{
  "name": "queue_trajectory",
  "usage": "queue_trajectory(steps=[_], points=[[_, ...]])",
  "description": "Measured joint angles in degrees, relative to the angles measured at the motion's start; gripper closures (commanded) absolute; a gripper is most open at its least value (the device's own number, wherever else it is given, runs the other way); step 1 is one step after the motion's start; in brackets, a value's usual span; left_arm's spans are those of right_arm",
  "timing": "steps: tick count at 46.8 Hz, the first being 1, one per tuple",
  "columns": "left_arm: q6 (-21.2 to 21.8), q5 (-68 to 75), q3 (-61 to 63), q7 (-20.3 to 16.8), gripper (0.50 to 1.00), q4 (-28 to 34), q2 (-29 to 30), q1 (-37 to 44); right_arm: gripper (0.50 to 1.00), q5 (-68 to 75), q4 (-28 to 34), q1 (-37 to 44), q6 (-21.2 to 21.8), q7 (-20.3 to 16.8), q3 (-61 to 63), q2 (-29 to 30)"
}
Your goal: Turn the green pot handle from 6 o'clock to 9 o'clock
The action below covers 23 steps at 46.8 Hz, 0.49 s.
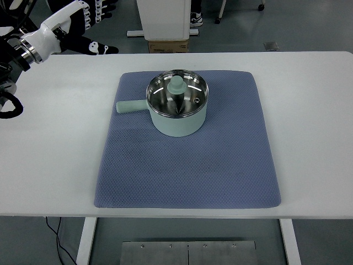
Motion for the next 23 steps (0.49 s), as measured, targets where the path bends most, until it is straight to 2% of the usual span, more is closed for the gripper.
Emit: queue_trajectory(steps=[14, 23], points=[[0.1, -15.1, -0.3, 0.0, 0.500, 12.0, -7.6, 3.5, 0.500, 0.0, 0.0, 0.0, 0.0, 0.0, 0.0, 0.0], [1.3, -24.6, -0.8, 0.0, 0.500, 20.4, -15.3, 5.9, 0.500, 0.0, 0.0, 0.0, 0.0, 0.0, 0.0, 0.0]])
